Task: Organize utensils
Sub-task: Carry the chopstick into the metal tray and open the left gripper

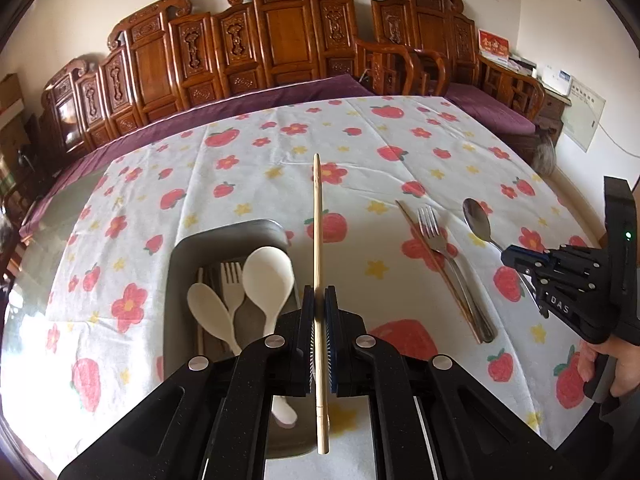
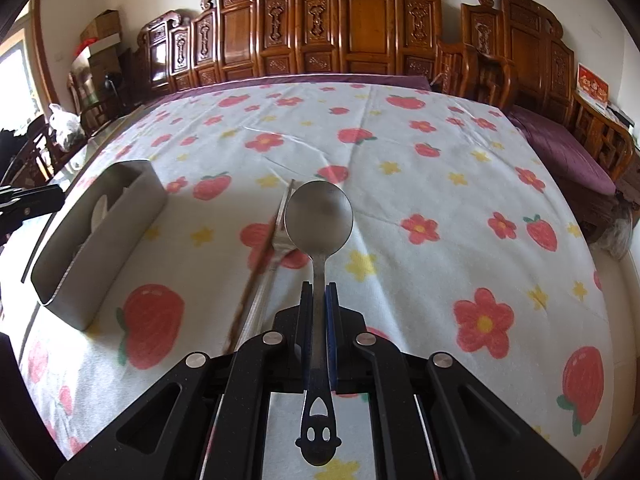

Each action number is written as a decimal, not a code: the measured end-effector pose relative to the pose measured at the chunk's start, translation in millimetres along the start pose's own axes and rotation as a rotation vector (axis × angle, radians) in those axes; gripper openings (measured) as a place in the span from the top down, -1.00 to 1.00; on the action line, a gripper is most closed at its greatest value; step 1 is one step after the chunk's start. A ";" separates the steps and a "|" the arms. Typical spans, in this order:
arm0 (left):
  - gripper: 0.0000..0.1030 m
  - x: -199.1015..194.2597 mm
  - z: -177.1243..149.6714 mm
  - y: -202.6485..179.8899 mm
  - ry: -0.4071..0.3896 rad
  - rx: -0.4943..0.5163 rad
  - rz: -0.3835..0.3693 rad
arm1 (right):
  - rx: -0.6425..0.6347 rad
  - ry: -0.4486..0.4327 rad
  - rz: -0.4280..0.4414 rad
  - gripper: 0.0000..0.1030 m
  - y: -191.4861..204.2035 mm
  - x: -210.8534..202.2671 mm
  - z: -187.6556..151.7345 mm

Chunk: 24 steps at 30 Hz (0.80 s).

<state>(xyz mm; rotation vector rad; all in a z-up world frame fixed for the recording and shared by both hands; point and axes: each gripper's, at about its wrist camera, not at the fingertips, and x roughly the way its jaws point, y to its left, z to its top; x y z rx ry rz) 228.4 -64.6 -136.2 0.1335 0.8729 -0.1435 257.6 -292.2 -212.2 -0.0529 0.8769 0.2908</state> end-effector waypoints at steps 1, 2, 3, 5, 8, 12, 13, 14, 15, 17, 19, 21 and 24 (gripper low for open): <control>0.92 -0.3 -0.5 3.3 -0.001 -0.003 0.003 | -0.006 -0.005 0.005 0.86 3.4 -1.7 1.0; 0.92 0.2 -0.9 7.9 -0.001 -0.008 0.005 | -0.014 -0.012 0.013 0.86 8.1 -3.8 2.3; 0.92 0.8 -1.6 11.8 0.002 -0.011 0.008 | -0.020 -0.015 0.019 0.86 11.5 -5.3 3.1; 0.92 3.8 -2.5 22.3 0.010 -0.024 0.017 | -0.034 -0.025 0.029 0.86 18.5 -7.8 5.4; 0.92 8.2 -3.7 35.5 0.017 -0.038 0.028 | -0.055 -0.035 0.048 0.86 28.9 -11.7 8.7; 0.92 15.6 -9.3 51.0 0.033 -0.050 0.035 | -0.075 -0.040 0.062 0.86 39.7 -14.8 9.4; 0.92 17.6 -11.2 53.9 0.038 -0.054 0.035 | -0.081 -0.040 0.065 0.86 42.0 -15.0 9.6; 0.92 19.9 -14.1 57.3 0.043 -0.059 0.032 | -0.084 -0.038 0.068 0.86 43.7 -14.9 9.5; 0.92 22.3 -17.2 60.1 0.050 -0.063 0.028 | -0.090 -0.038 0.071 0.86 46.3 -14.8 9.6; 0.92 26.3 -23.0 63.6 0.055 -0.066 0.023 | -0.100 -0.033 0.075 0.86 50.9 -14.4 9.0; 0.92 31.3 -29.1 66.1 0.061 -0.069 0.015 | -0.107 -0.026 0.078 0.86 53.8 -12.3 8.1; 0.92 35.5 -34.7 67.5 0.062 -0.066 0.011 | -0.106 -0.013 0.086 0.86 56.3 -9.2 7.2; 0.92 41.4 -40.4 69.1 0.069 -0.069 -0.003 | -0.109 -0.009 0.090 0.86 59.6 -7.4 6.6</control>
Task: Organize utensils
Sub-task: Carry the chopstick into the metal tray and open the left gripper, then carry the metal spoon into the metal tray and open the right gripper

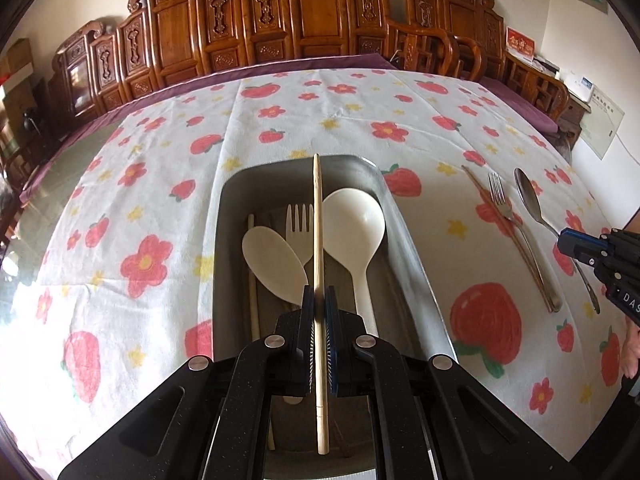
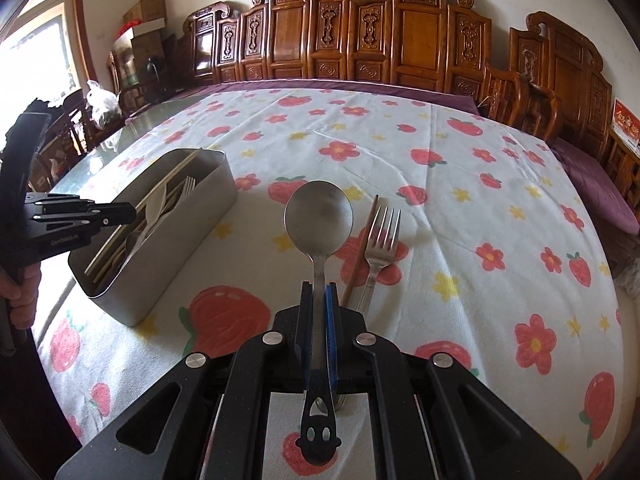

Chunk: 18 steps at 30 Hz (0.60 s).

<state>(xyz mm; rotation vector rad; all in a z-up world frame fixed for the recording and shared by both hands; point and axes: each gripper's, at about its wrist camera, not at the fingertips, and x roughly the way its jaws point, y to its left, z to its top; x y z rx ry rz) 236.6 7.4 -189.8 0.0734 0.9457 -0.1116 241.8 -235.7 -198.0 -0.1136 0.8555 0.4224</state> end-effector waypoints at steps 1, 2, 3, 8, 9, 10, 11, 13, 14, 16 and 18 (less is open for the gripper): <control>0.92 0.8 -1.2 0.1 0.002 -0.002 -0.004 | 0.001 0.001 0.001 0.86 0.7 0.3 0.3; 0.91 1.5 -2.2 0.4 0.003 -0.005 -0.008 | 0.001 0.002 0.003 0.86 1.4 0.8 0.6; 0.91 2.2 -3.1 0.9 0.003 -0.007 -0.016 | -0.001 0.003 0.003 0.86 3.0 1.5 0.4; 0.91 2.9 -5.0 2.3 0.003 -0.019 -0.044 | -0.012 0.011 0.004 0.86 9.6 5.0 0.2; 0.89 2.4 -5.1 3.0 0.003 -0.019 -0.046 | -0.014 0.011 0.005 0.86 10.6 5.3 0.2; 0.86 1.9 -5.1 3.7 0.003 -0.020 -0.046 | -0.016 0.012 0.006 0.86 12.0 5.6 0.2; 0.77 0.9 -4.9 4.1 0.002 -0.020 -0.045 | -0.018 0.013 0.006 0.86 13.4 5.7 0.3; 0.66 -3.6 -4.7 6.0 -0.012 -0.021 -0.044 | -0.022 0.015 0.008 0.86 17.3 4.8 0.2; 0.64 -6.8 -4.5 7.0 -0.021 -0.020 -0.042 | -0.024 0.012 0.008 0.86 20.4 2.6 0.5; 0.62 -12.1 -4.1 9.7 -0.033 -0.027 -0.046 | -0.030 0.002 0.017 0.86 26.9 -2.8 0.9; 0.58 -15.3 -3.3 11.9 -0.039 -0.034 -0.048 | -0.037 -0.005 0.023 0.86 33.4 -6.7 2.5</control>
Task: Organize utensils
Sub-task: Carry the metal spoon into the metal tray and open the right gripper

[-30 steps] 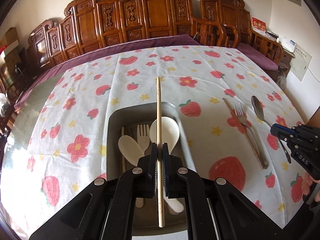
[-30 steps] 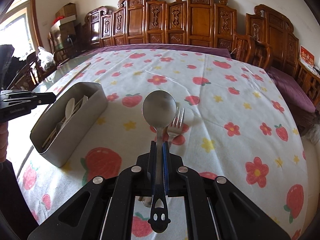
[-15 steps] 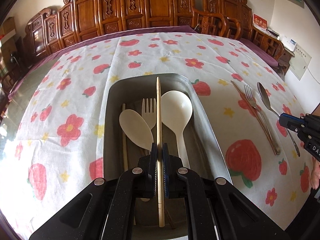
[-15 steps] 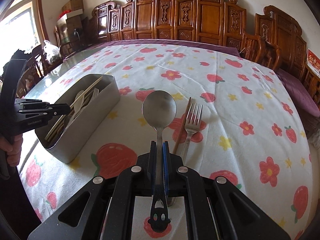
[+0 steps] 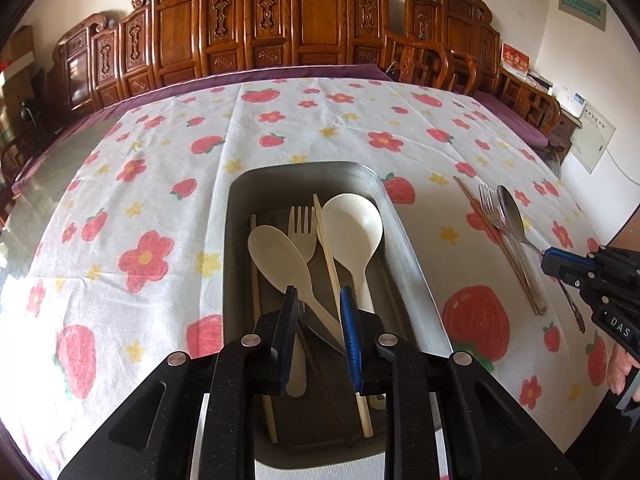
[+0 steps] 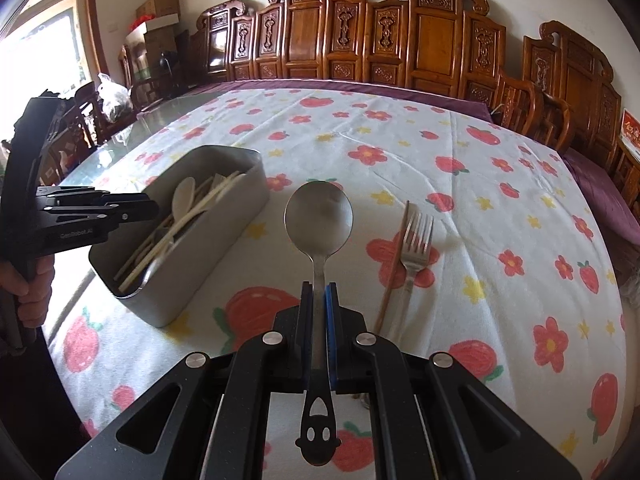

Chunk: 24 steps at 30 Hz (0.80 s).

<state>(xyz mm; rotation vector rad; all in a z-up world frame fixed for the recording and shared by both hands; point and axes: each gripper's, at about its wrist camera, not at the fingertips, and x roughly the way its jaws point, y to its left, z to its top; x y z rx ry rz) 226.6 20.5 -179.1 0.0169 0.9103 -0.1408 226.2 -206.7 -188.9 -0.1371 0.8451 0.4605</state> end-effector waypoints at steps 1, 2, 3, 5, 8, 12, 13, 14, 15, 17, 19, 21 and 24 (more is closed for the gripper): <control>0.57 -2.2 0.4 1.1 -0.003 -0.002 0.000 | -0.007 -0.003 0.003 0.86 4.0 -1.5 1.3; 0.54 -4.5 0.7 2.0 -0.007 -0.001 0.000 | -0.012 -0.006 0.006 0.86 8.2 -2.7 2.7; 0.51 -6.3 0.9 2.8 -0.010 0.001 0.000 | -0.015 -0.008 0.010 0.86 11.2 -3.6 4.2; 0.46 -10.8 2.1 4.8 -0.022 0.006 0.007 | -0.028 -0.012 0.018 0.86 20.7 -5.5 7.8; 0.42 -17.8 5.3 11.4 -0.038 -0.003 0.008 | -0.051 -0.013 0.024 0.86 35.1 -6.6 12.8; 0.40 -29.2 9.7 20.9 -0.067 -0.020 0.009 | -0.059 -0.009 0.032 0.86 49.8 -4.5 18.9; 0.39 -33.0 11.3 24.7 -0.077 -0.024 0.014 | -0.059 -0.010 0.034 0.86 53.4 -3.6 20.9; 0.39 -34.9 12.3 26.8 -0.083 -0.025 0.016 | -0.060 -0.010 0.037 0.86 57.3 -2.5 23.4; 0.39 -38.3 13.5 30.1 -0.094 -0.026 0.022 | -0.060 -0.010 0.040 0.86 60.3 -1.6 25.6; 0.39 -42.4 14.7 34.7 -0.105 -0.029 0.031 | -0.062 -0.012 0.049 0.86 68.3 0.7 32.1; 0.39 -45.6 15.6 39.9 -0.111 -0.036 0.031 | -0.068 -0.013 0.053 0.86 75.1 3.1 38.1; 0.39 -48.1 16.5 46.6 -0.116 -0.044 0.037 | -0.074 -0.014 0.057 0.86 82.8 5.7 44.2; 0.35 -52.1 17.2 54.6 -0.123 -0.057 0.041 | -0.083 -0.012 0.065 0.86 94.0 11.2 52.9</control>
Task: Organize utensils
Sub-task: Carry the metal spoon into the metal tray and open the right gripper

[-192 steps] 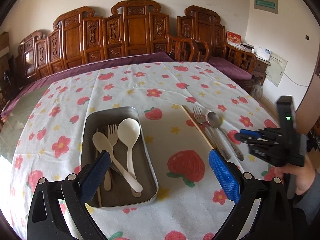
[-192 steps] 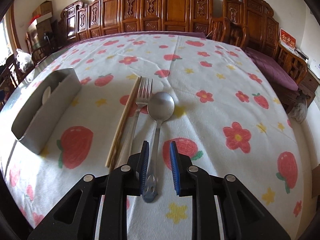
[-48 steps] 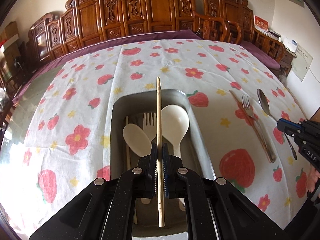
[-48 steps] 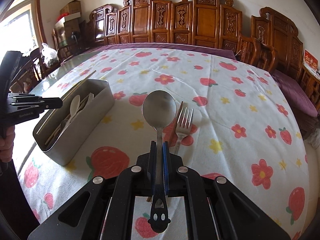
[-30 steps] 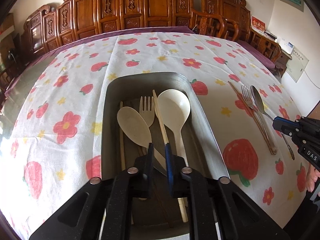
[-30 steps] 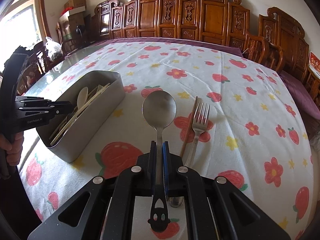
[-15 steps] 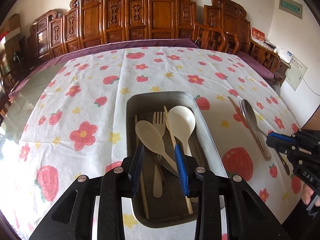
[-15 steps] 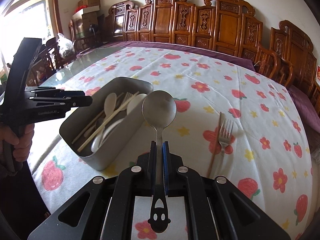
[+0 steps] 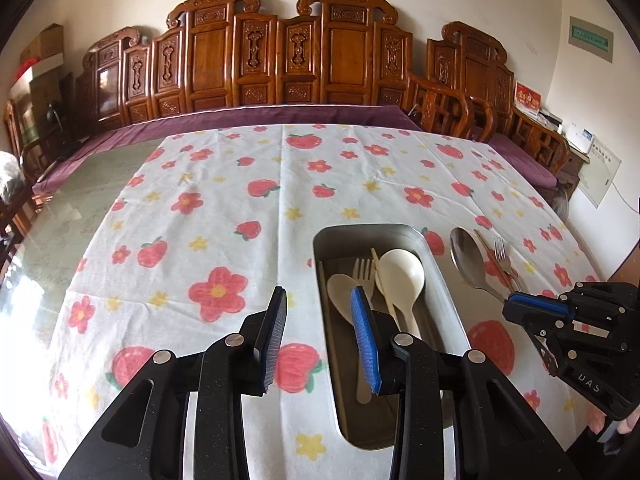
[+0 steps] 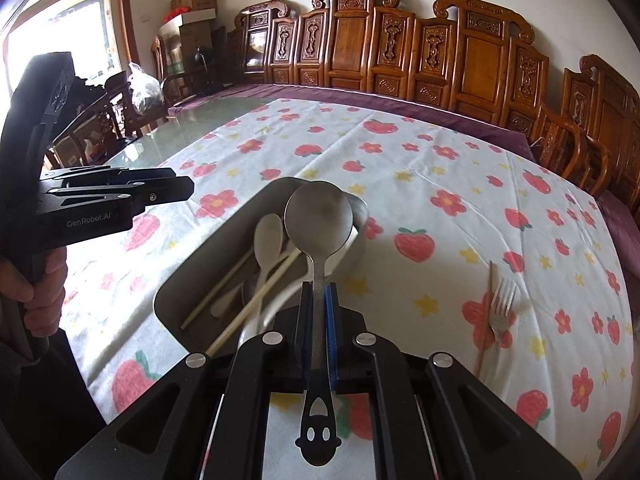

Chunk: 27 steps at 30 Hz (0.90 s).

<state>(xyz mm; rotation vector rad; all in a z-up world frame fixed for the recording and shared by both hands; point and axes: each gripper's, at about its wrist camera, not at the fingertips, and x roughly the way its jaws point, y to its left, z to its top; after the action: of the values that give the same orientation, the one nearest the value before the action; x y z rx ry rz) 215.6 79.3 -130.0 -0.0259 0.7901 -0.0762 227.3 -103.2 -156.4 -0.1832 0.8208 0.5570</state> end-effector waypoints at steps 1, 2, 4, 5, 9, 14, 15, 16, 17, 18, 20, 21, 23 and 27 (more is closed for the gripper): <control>0.30 -1.4 -0.1 2.0 -0.003 -0.003 0.003 | -0.001 0.002 0.002 0.86 2.6 2.0 2.3; 0.27 -2.8 0.2 4.4 -0.007 -0.004 0.008 | -0.001 0.005 0.004 0.86 4.5 5.2 5.0; 0.27 -4.4 1.9 10.0 -0.012 -0.005 0.023 | 0.001 0.008 0.010 0.86 9.2 9.2 9.1; 0.27 -5.5 2.3 12.1 -0.015 -0.008 0.024 | 0.001 0.011 0.012 0.86 12.3 12.3 12.0; 0.06 -9.6 5.1 24.4 -0.023 -0.034 0.031 | 0.000 0.020 0.016 0.86 21.9 23.0 20.7; -0.35 -11.5 7.9 39.7 -0.036 -0.075 0.055 | 0.004 0.033 0.004 0.86 33.0 43.3 30.3; -0.44 -11.4 8.1 41.3 -0.039 -0.080 0.062 | 0.010 0.037 0.006 0.86 33.8 46.6 31.0; -0.47 -12.0 8.1 41.8 -0.041 -0.082 0.066 | 0.021 0.041 0.010 0.86 34.3 50.9 31.8; -0.54 -12.0 8.4 42.7 -0.042 -0.084 0.070 | 0.033 0.045 0.009 0.86 35.1 55.6 32.5; -0.61 -11.9 8.6 43.5 -0.043 -0.085 0.074 | 0.042 0.049 0.008 0.86 35.1 59.1 32.9; -0.66 -12.1 8.8 45.2 -0.046 -0.087 0.086 | 0.069 0.059 0.008 0.86 35.2 66.8 33.2; -0.67 -12.1 8.9 45.7 -0.047 -0.088 0.090 | 0.081 0.062 0.009 0.86 35.0 70.0 32.8; -0.67 -11.5 9.0 48.4 -0.046 -0.096 0.096 | 0.116 0.069 0.014 0.86 34.0 76.6 32.6; -0.68 -11.2 9.2 51.4 -0.046 -0.107 0.103 | 0.172 0.051 0.007 0.86 32.0 82.6 30.6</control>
<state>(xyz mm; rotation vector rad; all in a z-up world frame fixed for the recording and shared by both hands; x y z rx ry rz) 217.4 131.4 -118.2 -0.0883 0.7475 0.0640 275.0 -32.3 -194.6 -0.0370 0.9143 0.4873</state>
